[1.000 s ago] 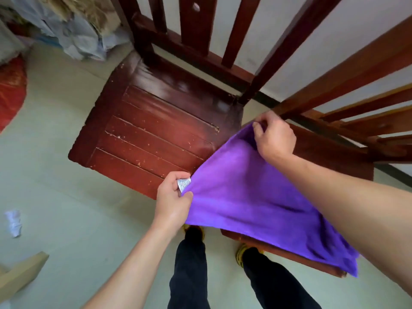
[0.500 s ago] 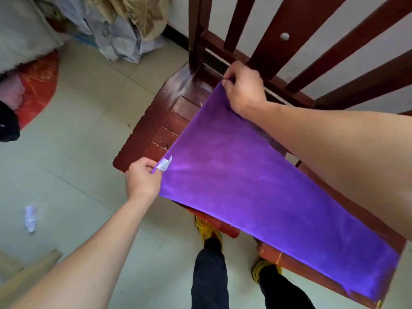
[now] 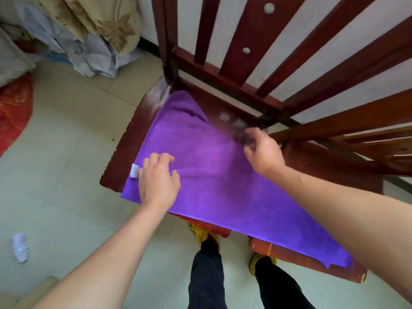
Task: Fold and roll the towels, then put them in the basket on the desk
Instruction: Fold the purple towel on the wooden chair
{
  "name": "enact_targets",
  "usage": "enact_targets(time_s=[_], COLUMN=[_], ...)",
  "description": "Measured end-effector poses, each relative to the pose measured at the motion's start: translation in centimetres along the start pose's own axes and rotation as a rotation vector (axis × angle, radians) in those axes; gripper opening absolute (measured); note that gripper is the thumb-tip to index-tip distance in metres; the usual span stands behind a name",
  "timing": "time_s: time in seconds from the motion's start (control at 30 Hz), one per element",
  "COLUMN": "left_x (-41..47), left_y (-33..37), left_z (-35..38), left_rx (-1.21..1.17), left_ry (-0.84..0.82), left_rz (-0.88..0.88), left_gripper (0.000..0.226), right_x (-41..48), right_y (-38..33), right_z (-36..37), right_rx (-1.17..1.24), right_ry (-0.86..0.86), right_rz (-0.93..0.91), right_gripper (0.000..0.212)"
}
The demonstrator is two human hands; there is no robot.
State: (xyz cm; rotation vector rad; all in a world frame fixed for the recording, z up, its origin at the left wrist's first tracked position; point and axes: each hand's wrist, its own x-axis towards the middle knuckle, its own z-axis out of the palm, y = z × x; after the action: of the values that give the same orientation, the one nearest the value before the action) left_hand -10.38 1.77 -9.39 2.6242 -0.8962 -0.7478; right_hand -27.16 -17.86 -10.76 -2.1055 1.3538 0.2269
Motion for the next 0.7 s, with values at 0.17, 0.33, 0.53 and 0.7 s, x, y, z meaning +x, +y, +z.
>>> enact_targets(time_s=[0.17,0.33,0.53,0.7], left_x=[-3.7,-8.2,-10.4,-10.2], left_y=[7.6,13.2,17.2,20.9], left_z=[4.4,10.2,14.4,14.5], left_rx=[-0.055,0.118,0.219,0.31], left_ry=[-0.367,-0.624,-0.656,-0.376], left_rz=[0.138,0.298,0.358,0.572], left_gripper=[0.025,0.029,0.028,0.03], right_x=[-8.7,-13.5,-14.9,-19.9], right_y=[14.0,23.7,26.9,26.1], right_z=[-4.4,-5.7,-4.2,-4.5], right_rx=[-0.163,-0.253,-0.225,-0.238], right_ry=[0.044,-0.18,0.014,0.244], right_rz=[0.417,0.587,0.421,0.082], right_gripper=[0.046,0.081,0.02,0.019])
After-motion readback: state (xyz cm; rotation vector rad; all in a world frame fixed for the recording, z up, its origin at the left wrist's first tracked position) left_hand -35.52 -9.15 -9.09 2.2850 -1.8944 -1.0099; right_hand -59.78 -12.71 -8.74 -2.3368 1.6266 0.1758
